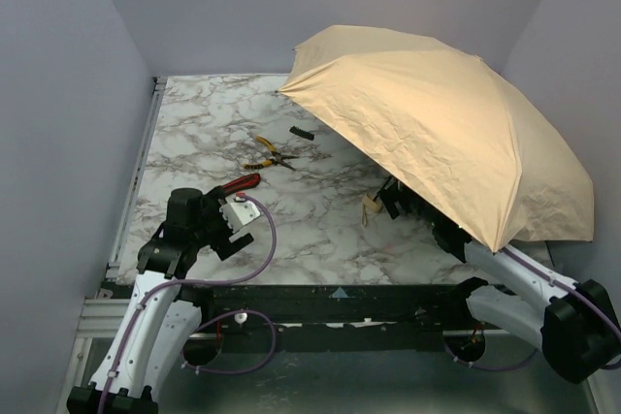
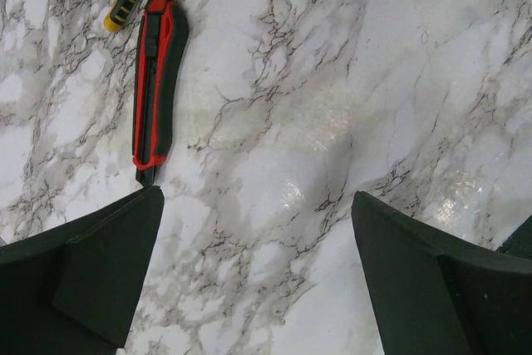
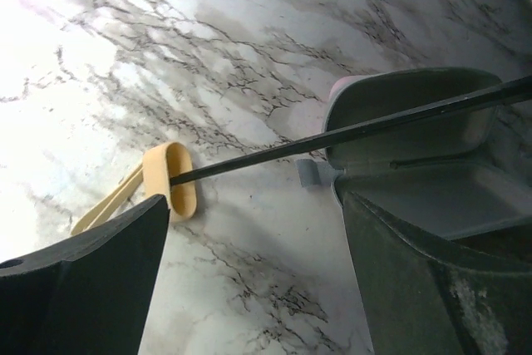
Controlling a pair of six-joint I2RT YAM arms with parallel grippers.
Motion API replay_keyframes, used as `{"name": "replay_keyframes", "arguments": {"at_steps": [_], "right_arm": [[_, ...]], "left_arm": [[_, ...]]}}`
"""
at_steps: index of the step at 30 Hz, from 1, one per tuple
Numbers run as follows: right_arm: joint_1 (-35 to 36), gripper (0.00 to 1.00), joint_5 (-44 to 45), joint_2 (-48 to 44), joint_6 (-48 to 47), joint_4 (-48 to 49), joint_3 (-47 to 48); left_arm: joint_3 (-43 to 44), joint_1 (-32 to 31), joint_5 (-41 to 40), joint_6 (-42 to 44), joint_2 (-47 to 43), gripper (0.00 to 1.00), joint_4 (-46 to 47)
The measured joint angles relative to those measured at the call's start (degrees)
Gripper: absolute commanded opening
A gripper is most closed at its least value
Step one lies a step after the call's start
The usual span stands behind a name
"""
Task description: Open the umbrella
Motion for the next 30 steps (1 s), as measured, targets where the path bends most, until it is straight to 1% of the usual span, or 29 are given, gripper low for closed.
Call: {"name": "replay_keyframes", "arguments": {"at_steps": [4,8,11,14,18,20,23,26,30], "right_arm": [[0.11,0.94,-2.89,-4.55,-5.14,-4.24,-0.24],[0.11,0.97,-4.20,-11.28,-14.01,-10.03,-2.49],[0.11,0.98,-4.24,-17.64,-20.98,-15.10,-5.29],[0.13,1.00,-4.17,-24.57,-27.21,-20.26,-7.74],[0.13,1.00,-3.10,-35.95,-34.36,-25.46,-11.63],[0.11,1.00,-2.34,-41.75,-37.05,-27.74,-12.66],[0.13,1.00,-0.74,-48.09,-39.47,-29.86,-12.94],[0.13,1.00,1.25,-52.22,-40.65,-30.69,-12.98],[0.13,1.00,3.67,-53.62,-40.68,-30.77,-12.98]], "left_arm": [[0.02,0.00,-0.02,-0.07,-0.35,0.99,-0.17],[0.66,0.00,-1.84,-2.08,2.32,0.98,-0.46],[1.46,0.00,-5.73,-5.07,5.18,0.98,0.63],[1.09,0.00,-12.09,-8.63,5.25,0.98,3.67],[-3.21,0.00,-21.66,-10.56,-0.13,0.99,11.98],[-6.75,0.00,-25.68,-9.94,-3.65,0.98,15.65],[-11.87,0.00,-30.47,-7.96,-8.50,0.98,19.74],[-16.33,0.00,-33.62,-5.33,-13.09,0.98,22.14],[-19.30,-0.02,-36.00,-2.01,-18.36,0.99,24.22]]}}
